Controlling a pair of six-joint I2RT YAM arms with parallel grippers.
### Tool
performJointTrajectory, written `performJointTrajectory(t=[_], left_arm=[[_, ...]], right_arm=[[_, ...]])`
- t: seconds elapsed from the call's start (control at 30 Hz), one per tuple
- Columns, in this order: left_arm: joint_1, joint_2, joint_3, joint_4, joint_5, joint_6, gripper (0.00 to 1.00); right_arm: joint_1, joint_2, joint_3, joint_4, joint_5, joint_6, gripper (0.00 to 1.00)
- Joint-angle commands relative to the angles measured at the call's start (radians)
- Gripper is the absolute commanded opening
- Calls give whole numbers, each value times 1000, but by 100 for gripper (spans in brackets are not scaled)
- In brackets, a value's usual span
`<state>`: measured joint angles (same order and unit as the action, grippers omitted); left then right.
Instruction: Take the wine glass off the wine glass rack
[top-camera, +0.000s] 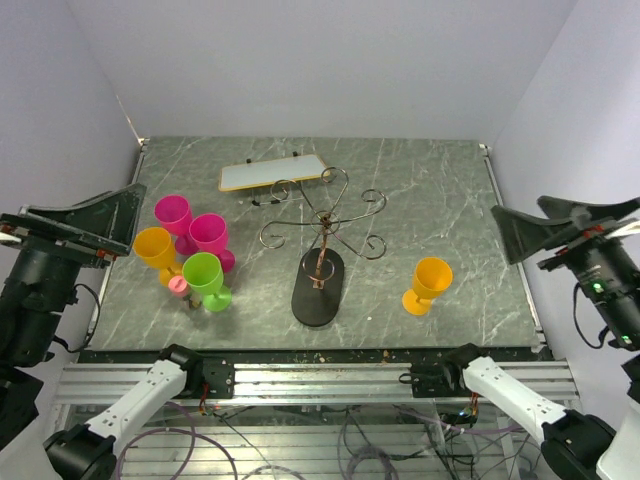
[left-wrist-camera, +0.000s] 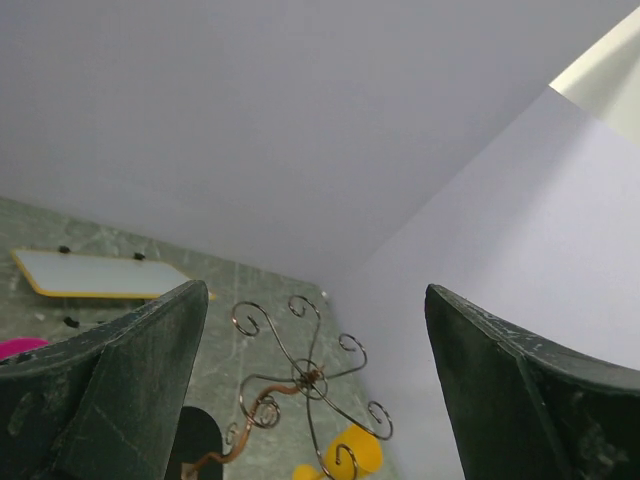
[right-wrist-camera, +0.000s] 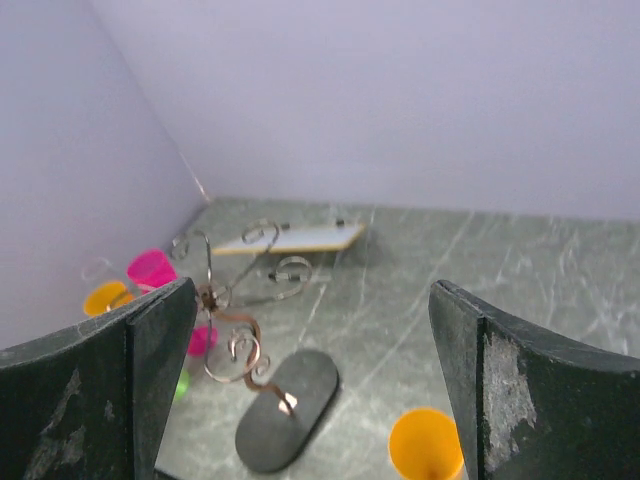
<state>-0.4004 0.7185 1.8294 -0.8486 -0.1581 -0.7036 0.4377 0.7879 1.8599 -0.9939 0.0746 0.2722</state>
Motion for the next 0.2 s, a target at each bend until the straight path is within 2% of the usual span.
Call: performJointTrajectory(t=[0.0,0.17], left_arm=[[0,19,63,-28,-75,95,100],[0,14,46,-18,-64,85,99]], right_arm=[[-4,3,64,74,15,-40,100],[4,-5,61,54,63,-7,100]])
